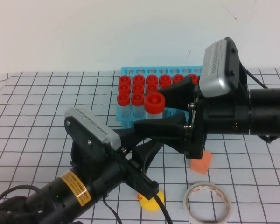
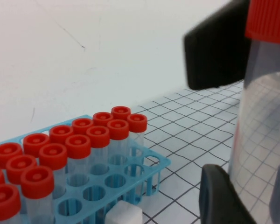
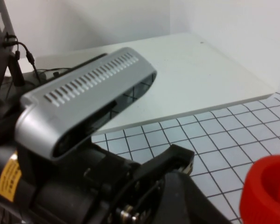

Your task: Place the test tubes

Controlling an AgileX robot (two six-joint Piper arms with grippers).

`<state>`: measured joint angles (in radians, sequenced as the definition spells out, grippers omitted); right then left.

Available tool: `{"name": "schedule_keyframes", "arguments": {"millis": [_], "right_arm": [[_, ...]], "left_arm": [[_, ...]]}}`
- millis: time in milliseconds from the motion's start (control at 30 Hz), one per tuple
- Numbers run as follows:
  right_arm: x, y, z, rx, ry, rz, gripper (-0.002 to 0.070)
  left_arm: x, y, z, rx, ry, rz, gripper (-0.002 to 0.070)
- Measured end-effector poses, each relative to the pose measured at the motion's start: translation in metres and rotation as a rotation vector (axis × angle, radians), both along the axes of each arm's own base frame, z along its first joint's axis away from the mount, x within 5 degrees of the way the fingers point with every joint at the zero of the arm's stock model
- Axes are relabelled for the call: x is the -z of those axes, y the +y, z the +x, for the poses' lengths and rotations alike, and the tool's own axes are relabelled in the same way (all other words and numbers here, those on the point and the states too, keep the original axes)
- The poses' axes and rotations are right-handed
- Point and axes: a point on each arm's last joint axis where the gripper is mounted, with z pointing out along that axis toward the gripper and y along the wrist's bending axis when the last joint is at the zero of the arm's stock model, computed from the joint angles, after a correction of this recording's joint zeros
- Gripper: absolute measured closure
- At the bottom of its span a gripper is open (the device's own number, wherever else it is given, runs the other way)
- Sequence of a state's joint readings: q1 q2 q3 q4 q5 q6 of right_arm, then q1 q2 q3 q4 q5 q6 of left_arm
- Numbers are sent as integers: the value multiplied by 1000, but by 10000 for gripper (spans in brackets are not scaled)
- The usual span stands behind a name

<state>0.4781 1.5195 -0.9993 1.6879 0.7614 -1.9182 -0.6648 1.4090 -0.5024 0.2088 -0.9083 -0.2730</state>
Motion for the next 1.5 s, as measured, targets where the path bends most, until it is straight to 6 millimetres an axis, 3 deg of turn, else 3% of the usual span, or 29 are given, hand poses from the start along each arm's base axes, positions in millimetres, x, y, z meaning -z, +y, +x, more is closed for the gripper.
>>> {"name": "schedule_keyframes", "arguments": {"millis": [200, 400, 700, 767, 933, 1133, 1267, 1433, 1500], "right_arm": [[0, 0, 0, 4, 25, 7, 202], [0, 0, 0, 13, 60, 16, 409], [0, 0, 0, 13, 61, 16, 407], [0, 0, 0, 14, 65, 17, 407], [1, -1, 3, 49, 62, 4, 407], [-20, -14, 1, 189, -17, -13, 407], [-41, -24, -6, 265, -79, 2, 407], [-56, -31, -16, 280, -119, 28, 407], [-60, -32, -19, 284, -110, 43, 407]], "left_arm": [[0, -1, -2, 22, -12, 15, 464], [0, -2, -2, 33, -13, 18, 464], [1, -2, -3, 39, -23, 28, 455], [1, -3, -3, 44, -37, 45, 412], [2, -2, -4, 42, -48, 104, 225], [-12, 10, -15, 17, -26, 193, 207], [-30, 27, -31, -17, -26, 264, 279], [-50, 62, -61, -99, 0, 366, 575], [-54, 77, -75, -134, -1, 367, 633]]}}
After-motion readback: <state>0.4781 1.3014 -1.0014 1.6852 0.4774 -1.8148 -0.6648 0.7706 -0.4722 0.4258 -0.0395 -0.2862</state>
